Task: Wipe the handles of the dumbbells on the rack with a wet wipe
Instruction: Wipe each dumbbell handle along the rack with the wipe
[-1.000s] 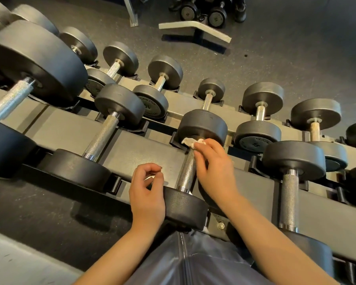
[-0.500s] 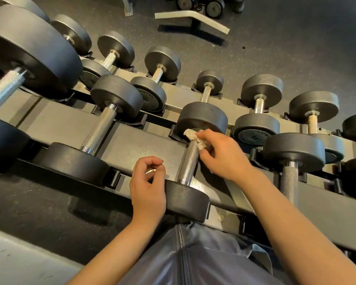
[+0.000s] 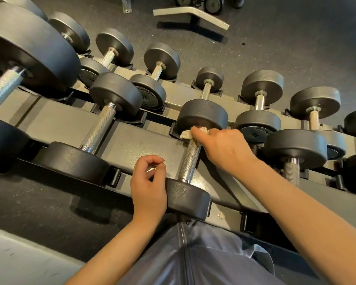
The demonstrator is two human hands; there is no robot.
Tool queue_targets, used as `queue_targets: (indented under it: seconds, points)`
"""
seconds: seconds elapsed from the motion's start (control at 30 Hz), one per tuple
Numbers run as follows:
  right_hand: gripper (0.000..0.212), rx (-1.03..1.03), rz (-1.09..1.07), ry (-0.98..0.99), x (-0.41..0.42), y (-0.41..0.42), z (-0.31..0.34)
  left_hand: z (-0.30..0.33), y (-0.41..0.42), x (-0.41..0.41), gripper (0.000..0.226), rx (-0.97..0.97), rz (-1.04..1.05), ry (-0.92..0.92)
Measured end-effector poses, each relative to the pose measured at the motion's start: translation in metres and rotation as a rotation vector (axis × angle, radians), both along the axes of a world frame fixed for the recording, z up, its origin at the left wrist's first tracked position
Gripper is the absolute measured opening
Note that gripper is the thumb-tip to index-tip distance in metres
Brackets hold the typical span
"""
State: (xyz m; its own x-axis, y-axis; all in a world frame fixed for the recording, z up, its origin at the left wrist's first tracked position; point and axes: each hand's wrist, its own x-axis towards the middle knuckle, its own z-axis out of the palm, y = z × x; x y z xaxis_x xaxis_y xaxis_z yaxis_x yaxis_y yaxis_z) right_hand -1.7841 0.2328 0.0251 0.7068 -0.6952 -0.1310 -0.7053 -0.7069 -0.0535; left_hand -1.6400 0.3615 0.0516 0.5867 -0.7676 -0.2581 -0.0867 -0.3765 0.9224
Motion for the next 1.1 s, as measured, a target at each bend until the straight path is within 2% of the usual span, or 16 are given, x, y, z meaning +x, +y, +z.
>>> queue_targets:
  seconds: [0.1, 0.2, 0.27, 0.37, 0.6, 0.7, 0.77, 0.87, 0.97, 1.1]
  points:
    - [0.047, 0.055, 0.018, -0.062, 0.003, 0.003, -0.003, 0.001, 0.0, -0.001, 0.025, 0.003, -0.003, -0.001]
    - [0.025, 0.213, 0.051, -0.167, 0.005, -0.01, 0.003, 0.001, 0.0, 0.0, 0.025, 0.006, -0.002, -0.004]
    - [0.012, 0.34, -0.029, -0.25, 0.007, -0.016, 0.007, 0.001, 0.0, 0.0, 0.023, 0.009, -0.006, -0.005]
    - [0.005, 0.553, -0.184, -0.397, 0.004, -0.011, 0.008, 0.002, -0.001, -0.001, 0.019, 0.016, -0.007, 0.012]
    - [0.016, 1.137, -0.307, -0.639, -0.012, 0.055, -0.003, 0.001, -0.001, -0.002, 0.02, 0.014, 0.018, 0.015]
    - [0.019, 1.209, -0.409, -0.711, -0.013, 0.062, -0.005, 0.001, 0.0, -0.003, 0.02, 0.02, 0.021, 0.014]
    - [0.026, 1.167, -0.494, -0.742, -0.011, 0.065, -0.006, 0.001, 0.0, -0.002, 0.02, 0.026, 0.023, 0.013]
    - [0.029, 1.05, -0.816, -0.91, -0.003, 0.078, -0.01, 0.001, 0.0, -0.002, 0.019, 0.044, 0.03, 0.018]
    - [0.016, 1.089, -1.177, -1.099, 0.008, 0.08, -0.011, 0.002, -0.001, -0.003, 0.02, 0.049, 0.053, 0.032]
    - [0.006, 0.99, -1.394, -1.19, 0.017, 0.048, -0.025, 0.002, -0.001, -0.003, 0.02, 0.049, 0.061, 0.036]
